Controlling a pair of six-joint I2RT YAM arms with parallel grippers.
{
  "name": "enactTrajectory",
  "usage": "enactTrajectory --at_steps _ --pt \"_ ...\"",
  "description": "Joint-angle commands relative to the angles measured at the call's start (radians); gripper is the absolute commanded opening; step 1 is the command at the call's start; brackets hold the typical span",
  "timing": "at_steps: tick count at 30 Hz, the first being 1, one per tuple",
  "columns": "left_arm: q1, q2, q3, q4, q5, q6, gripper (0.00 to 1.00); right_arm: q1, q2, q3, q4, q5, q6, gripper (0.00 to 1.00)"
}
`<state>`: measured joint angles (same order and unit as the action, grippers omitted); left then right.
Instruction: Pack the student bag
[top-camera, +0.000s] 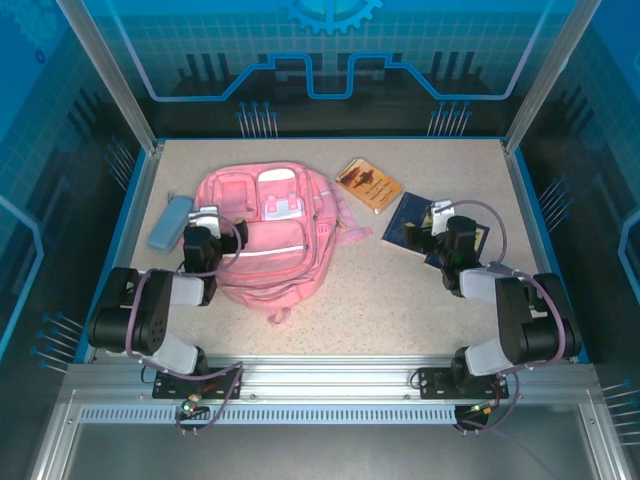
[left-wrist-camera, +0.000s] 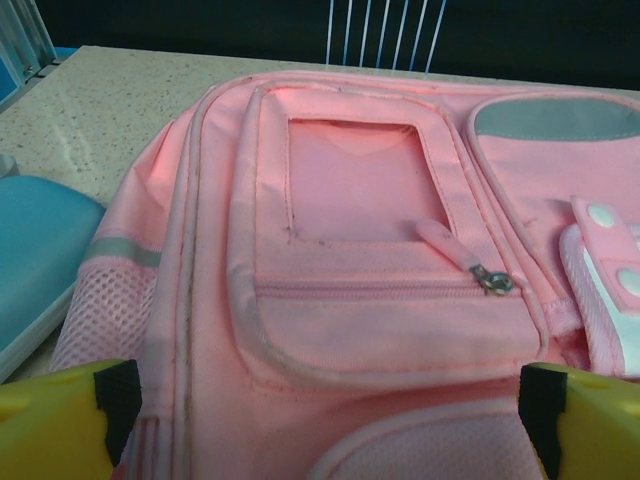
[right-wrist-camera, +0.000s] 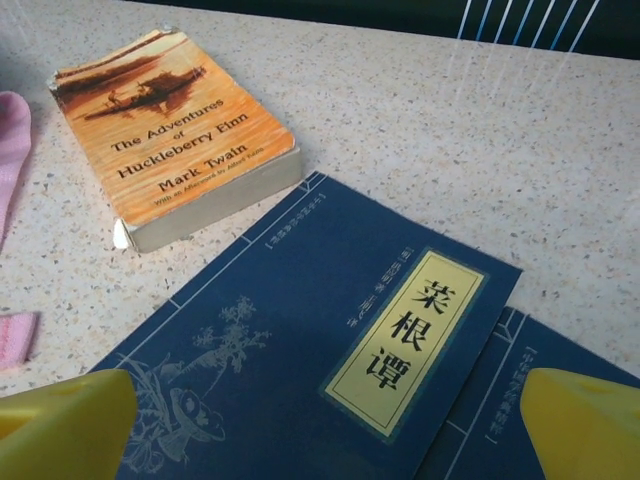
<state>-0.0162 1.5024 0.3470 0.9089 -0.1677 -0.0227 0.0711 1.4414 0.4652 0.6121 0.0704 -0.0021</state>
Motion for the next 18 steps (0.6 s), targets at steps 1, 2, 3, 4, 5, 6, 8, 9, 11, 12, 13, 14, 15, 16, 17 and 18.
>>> enactTrajectory --at_steps 1,2,3,4,5,6,8,9,11,12,13,14,15,16,17,18 --pt "-0.005 -0.127 -0.009 -0.053 -0.012 0.008 0.99 0.004 -0.122 0.064 -0.150 0.025 -0.006 1.00" --pt "-0.005 -0.168 -0.003 -0.097 -0.022 0.006 0.99 0.007 -0.154 0.075 -0.183 0.032 0.007 1.00" --pt "-0.005 -0.211 0.007 -0.145 -0.031 0.001 0.99 0.012 -0.186 0.095 -0.229 0.041 0.024 1.00" --pt "-0.005 -0.252 0.021 -0.200 -0.035 -0.013 0.99 0.017 -0.210 0.120 -0.282 0.048 0.051 1.00" --pt "-0.005 -0.294 0.043 -0.269 -0.033 -0.031 0.99 0.023 -0.232 0.148 -0.333 0.054 0.081 1.00" --pt "-0.006 -0.336 0.075 -0.346 -0.027 -0.057 0.99 0.030 -0.251 0.179 -0.413 0.057 0.113 1.00" --pt "-0.007 -0.395 0.155 -0.522 -0.031 -0.138 0.99 0.042 -0.268 0.237 -0.517 0.046 0.178 1.00" --pt "-0.007 -0.412 0.212 -0.632 -0.034 -0.196 0.99 0.048 -0.267 0.265 -0.560 0.033 0.214 1.00" --pt "-0.007 -0.411 0.330 -0.837 -0.031 -0.313 0.99 0.054 -0.242 0.337 -0.656 0.050 0.302 1.00" --pt "-0.006 -0.396 0.384 -0.915 -0.016 -0.355 0.99 0.055 -0.216 0.386 -0.722 0.061 0.355 1.00" --pt "-0.007 -0.373 0.435 -0.978 0.018 -0.381 0.99 0.055 -0.173 0.459 -0.811 0.047 0.397 1.00" --pt "-0.010 -0.345 0.477 -1.019 0.059 -0.399 0.99 0.055 -0.117 0.529 -0.888 0.002 0.421 1.00" --pt "-0.015 -0.321 0.503 -1.038 0.084 -0.424 0.99 0.057 -0.063 0.582 -0.937 -0.058 0.434 1.00" --pt "-0.025 -0.294 0.528 -1.049 0.112 -0.449 0.99 0.064 0.000 0.639 -0.982 -0.122 0.445 1.00" --pt "-0.038 -0.261 0.551 -1.054 0.145 -0.471 0.99 0.077 0.062 0.687 -1.017 -0.165 0.460 1.00" --pt "-0.051 -0.229 0.573 -1.060 0.172 -0.484 0.99 0.091 0.101 0.724 -1.037 -0.191 0.468 1.00"
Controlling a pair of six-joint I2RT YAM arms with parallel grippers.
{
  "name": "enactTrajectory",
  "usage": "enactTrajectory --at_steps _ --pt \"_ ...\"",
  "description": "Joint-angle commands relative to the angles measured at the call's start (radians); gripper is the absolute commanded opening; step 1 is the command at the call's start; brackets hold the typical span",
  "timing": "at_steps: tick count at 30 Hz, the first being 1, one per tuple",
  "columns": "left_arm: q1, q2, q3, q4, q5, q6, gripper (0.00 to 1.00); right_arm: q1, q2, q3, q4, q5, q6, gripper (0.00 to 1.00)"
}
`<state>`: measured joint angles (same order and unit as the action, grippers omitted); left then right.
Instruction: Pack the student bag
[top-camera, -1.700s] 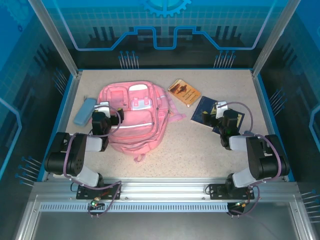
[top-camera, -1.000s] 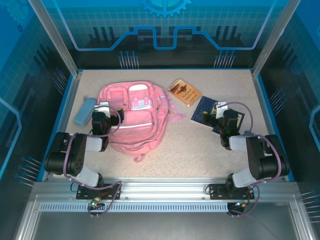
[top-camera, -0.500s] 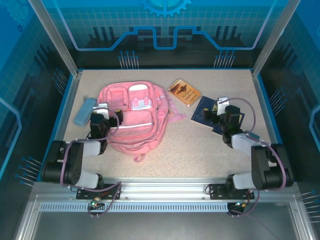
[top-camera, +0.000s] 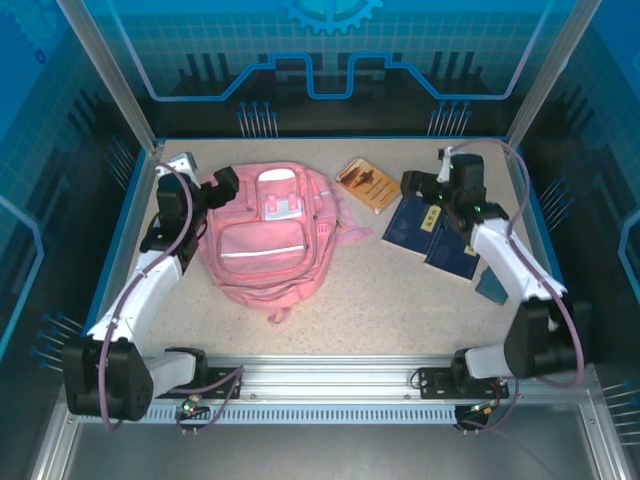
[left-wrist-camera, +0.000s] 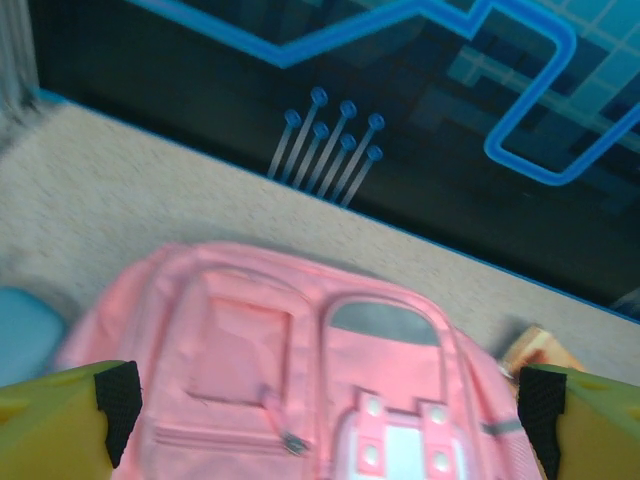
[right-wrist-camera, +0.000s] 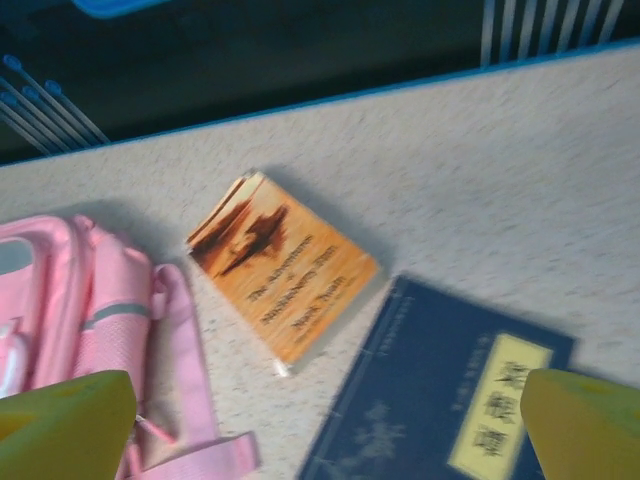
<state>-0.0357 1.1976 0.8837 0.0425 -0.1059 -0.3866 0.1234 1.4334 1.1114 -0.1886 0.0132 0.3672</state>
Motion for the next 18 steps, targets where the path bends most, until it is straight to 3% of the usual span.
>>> enactTrajectory --at_steps 1,6,9,18 --pt "-0.048 0.117 0.065 -0.203 0.142 -0.129 0.99 0.062 0.159 0.115 -0.252 -0.151 0.102 1.00" --pt "-0.159 0.352 0.245 -0.275 0.170 -0.179 0.98 0.138 0.326 0.236 -0.274 -0.163 0.162 0.98" --pt "-0.222 0.516 0.402 -0.355 0.126 -0.188 0.94 0.164 0.400 0.287 -0.271 -0.205 0.192 0.95" --pt "-0.286 0.928 0.823 -0.523 0.071 -0.205 0.78 0.210 0.540 0.418 -0.306 -0.263 0.204 0.88"
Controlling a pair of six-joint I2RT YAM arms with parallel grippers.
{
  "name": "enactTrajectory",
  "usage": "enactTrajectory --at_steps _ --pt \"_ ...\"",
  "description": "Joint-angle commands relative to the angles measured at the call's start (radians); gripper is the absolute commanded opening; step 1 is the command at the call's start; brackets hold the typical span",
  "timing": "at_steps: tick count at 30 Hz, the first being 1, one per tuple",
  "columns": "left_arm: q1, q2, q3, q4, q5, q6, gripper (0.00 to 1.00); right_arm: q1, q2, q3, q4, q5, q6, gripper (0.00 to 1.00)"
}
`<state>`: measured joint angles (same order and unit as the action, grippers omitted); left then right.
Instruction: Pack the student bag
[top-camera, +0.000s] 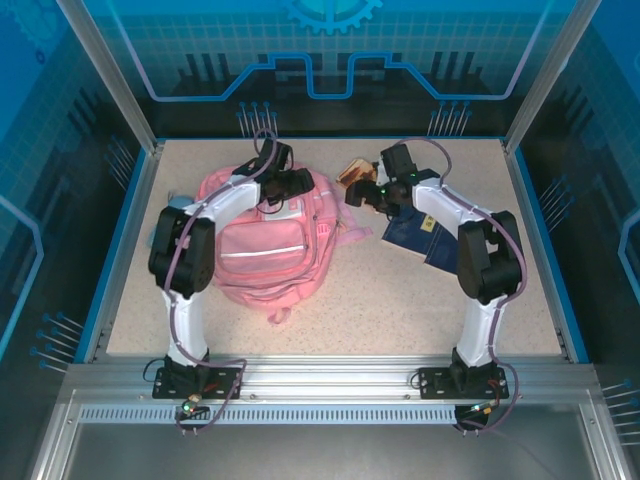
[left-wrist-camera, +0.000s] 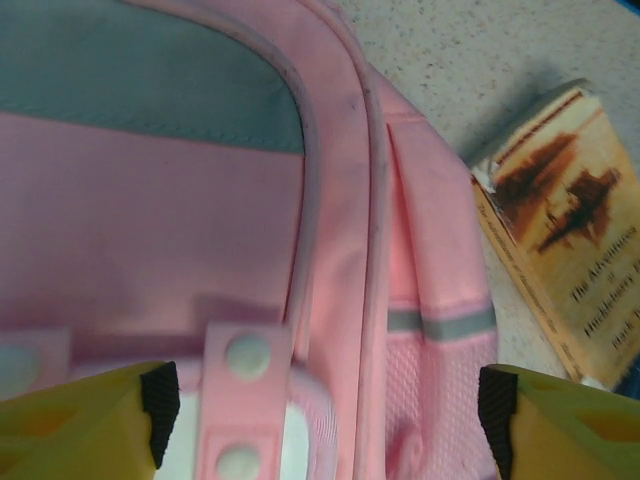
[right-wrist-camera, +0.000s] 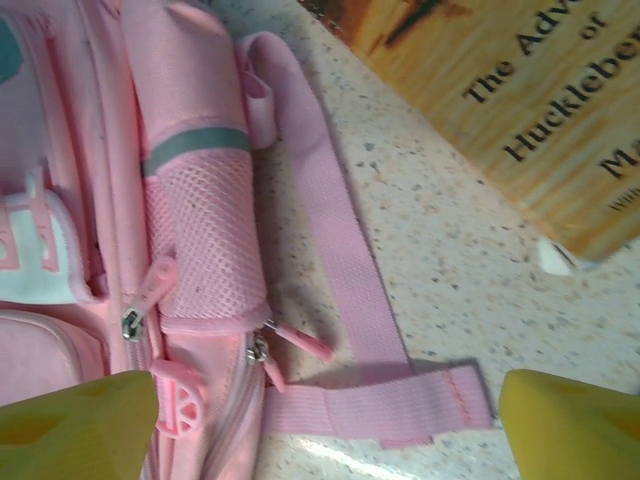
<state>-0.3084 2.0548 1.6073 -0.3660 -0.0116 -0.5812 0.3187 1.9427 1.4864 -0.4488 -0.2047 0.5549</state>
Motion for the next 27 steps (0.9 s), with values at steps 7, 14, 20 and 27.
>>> enactTrajectory --at_steps 7,14,20,27 --pt "-0.081 0.325 0.380 -0.345 0.004 0.094 0.51 0.013 0.022 0.038 -0.056 -0.022 0.027 0.85" --pt "-0.205 0.342 0.295 -0.359 0.089 0.278 0.34 -0.016 -0.015 -0.029 -0.060 0.004 0.013 0.77" --pt "-0.230 0.237 0.190 -0.321 0.131 0.314 0.34 -0.033 -0.028 -0.116 -0.055 -0.003 0.019 0.68" --pt "-0.188 0.064 0.236 -0.370 0.134 0.240 0.54 -0.026 -0.021 -0.182 -0.022 -0.067 0.058 0.55"
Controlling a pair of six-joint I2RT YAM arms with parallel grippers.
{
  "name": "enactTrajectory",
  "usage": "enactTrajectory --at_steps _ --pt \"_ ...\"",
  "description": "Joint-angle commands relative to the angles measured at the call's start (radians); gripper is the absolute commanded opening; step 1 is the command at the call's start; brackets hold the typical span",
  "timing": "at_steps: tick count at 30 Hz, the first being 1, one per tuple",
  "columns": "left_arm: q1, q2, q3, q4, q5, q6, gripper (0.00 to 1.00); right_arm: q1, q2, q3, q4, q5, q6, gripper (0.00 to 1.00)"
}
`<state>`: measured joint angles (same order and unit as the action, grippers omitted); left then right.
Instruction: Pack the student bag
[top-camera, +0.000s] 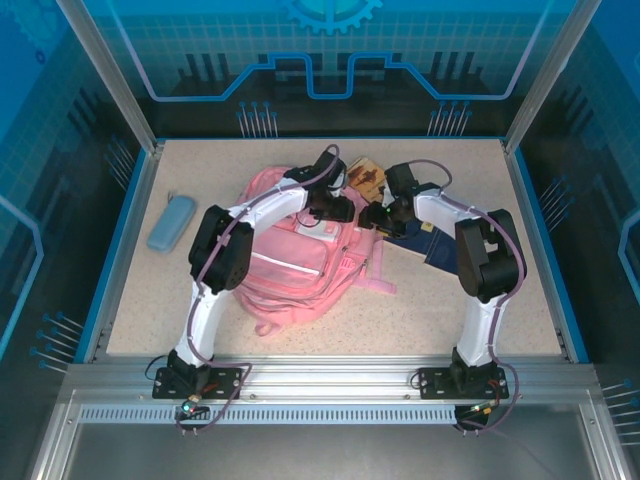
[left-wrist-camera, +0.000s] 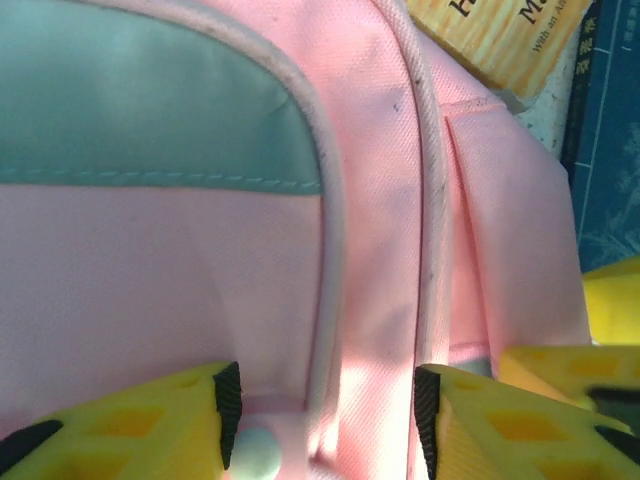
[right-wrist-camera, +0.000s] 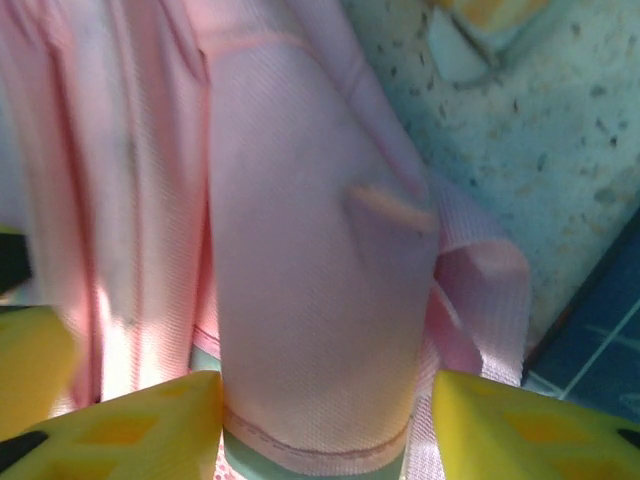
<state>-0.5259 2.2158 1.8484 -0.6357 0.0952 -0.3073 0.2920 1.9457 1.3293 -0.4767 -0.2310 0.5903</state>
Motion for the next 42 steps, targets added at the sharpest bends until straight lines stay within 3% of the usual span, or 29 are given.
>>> enactTrajectory --at_steps 1,5,11,16,24,29,36,42 --pt "0.037 -0.124 -0.025 -0.109 0.025 -0.054 0.55 0.003 -0.027 -0.033 0.012 -0.044 0.030 0.54" --pt "0.054 -0.262 -0.220 -0.096 -0.011 -0.132 0.55 0.011 -0.009 -0.048 0.043 -0.070 0.060 0.49" --pt "0.085 -0.480 -0.595 -0.016 -0.042 -0.262 0.47 0.044 0.066 0.027 0.062 -0.093 0.090 0.46" --pt "0.122 -0.497 -0.720 0.035 -0.037 -0.301 0.44 0.078 0.139 0.138 0.070 -0.082 0.117 0.42" --pt "0.203 -0.330 -0.598 0.050 -0.116 -0.256 0.39 0.101 0.206 0.289 0.058 -0.055 0.084 0.41" --pt "0.201 -0.356 -0.495 0.023 -0.114 -0.178 0.46 0.092 0.151 0.314 -0.017 0.007 -0.002 0.48" --pt "0.116 -0.438 -0.436 -0.093 -0.160 -0.094 0.57 0.059 -0.070 0.127 -0.052 0.086 -0.110 0.69" --pt "-0.011 -0.387 -0.371 -0.174 -0.309 -0.103 0.54 0.026 -0.179 -0.041 -0.022 0.078 -0.129 0.72"
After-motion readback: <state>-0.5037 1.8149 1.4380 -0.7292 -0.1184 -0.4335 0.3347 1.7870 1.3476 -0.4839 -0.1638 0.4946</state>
